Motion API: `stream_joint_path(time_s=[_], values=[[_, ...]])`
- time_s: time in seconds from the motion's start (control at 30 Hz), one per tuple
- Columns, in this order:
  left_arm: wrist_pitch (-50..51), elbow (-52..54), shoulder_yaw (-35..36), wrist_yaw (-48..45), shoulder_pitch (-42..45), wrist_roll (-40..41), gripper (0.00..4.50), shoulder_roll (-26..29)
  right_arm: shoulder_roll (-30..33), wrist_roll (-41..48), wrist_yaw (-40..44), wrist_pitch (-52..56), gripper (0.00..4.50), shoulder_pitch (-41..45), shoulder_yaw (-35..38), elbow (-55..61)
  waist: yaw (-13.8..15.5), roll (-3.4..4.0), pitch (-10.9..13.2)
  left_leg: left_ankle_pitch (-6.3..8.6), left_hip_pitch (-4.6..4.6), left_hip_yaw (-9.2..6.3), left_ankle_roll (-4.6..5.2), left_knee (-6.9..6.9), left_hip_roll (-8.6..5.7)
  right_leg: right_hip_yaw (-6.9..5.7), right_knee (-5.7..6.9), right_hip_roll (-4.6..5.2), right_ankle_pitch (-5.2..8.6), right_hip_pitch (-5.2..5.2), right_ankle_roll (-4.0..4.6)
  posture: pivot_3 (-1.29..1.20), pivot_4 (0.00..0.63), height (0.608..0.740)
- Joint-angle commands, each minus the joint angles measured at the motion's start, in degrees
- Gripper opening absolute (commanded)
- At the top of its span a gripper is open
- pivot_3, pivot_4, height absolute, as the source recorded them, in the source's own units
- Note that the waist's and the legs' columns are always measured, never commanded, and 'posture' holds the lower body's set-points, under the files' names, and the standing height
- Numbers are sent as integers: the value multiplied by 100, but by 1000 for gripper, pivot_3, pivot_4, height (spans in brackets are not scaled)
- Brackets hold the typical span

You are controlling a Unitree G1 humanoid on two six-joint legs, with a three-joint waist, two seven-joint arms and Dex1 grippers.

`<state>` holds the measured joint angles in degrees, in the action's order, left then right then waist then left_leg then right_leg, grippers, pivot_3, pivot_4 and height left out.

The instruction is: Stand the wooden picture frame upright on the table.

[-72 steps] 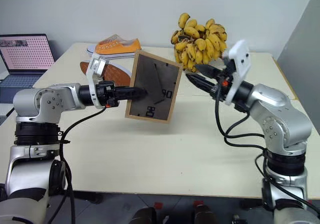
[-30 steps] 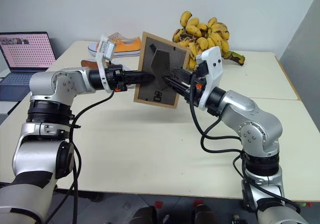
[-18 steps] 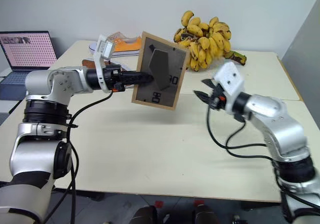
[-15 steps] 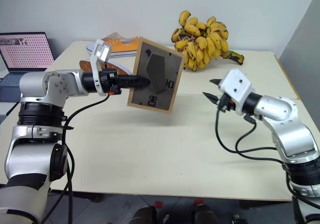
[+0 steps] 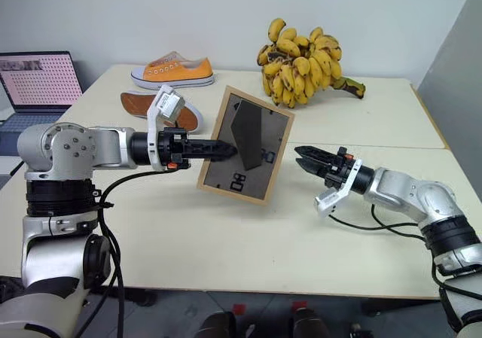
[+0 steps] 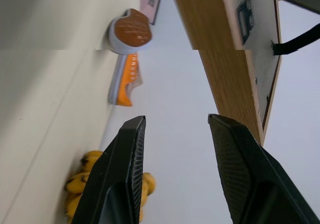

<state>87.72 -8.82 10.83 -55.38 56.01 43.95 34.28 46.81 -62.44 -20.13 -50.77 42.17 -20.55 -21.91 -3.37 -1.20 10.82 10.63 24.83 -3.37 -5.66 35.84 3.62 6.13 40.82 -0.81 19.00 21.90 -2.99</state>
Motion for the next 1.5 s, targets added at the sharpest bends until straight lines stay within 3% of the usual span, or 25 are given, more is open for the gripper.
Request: stream_joint_path(time_s=[0.03, 0.3, 0.5, 0.97, 1.5], values=[[247, 201, 474, 309, 112, 254, 1278, -57, -32, -661, -1152, 187, 2082, 462, -263, -464, -3, 0, 0, 0, -4, -1, 2, 0, 0, 0, 7, -1, 1, 0, 2, 0, 150, 740], [285, 262, 616, 584, 167, 396, 1278, -48, 67, -677, -1637, 178, 2082, 892, -504, -1117, -2, -1, 0, -2, -4, -2, -2, -5, -2, 0, 7, 0, 2, -1, 5, 0, 150, 740], [178, 157, 586, 662, 256, 440, 1278, -35, 90, -972, -1875, 424, 3420, 1032, -669, -1054, -4, 0, 0, -1, -4, -2, -1, -3, -2, 1, 8, 1, 2, -4, 5, 0, 150, 740], [402, 210, 577, 839, 383, 650, 1278, -266, -399, -1103, -2290, 736, 3420, 1730, -1088, -1095, -5, -1, 0, -2, -4, -3, -3, -4, -4, -1, 9, 2, 1, -4, 5, 0, 150, 740], [477, 224, 490, 825, 394, 739, 1278, -130, 177, -1238, -2688, 492, 3420, 2039, -1295, -1182, -10, -1, 0, -2, -4, -4, -1, -5, -4, -1, 9, 2, 1, -3, 5, 0, 150, 740]])
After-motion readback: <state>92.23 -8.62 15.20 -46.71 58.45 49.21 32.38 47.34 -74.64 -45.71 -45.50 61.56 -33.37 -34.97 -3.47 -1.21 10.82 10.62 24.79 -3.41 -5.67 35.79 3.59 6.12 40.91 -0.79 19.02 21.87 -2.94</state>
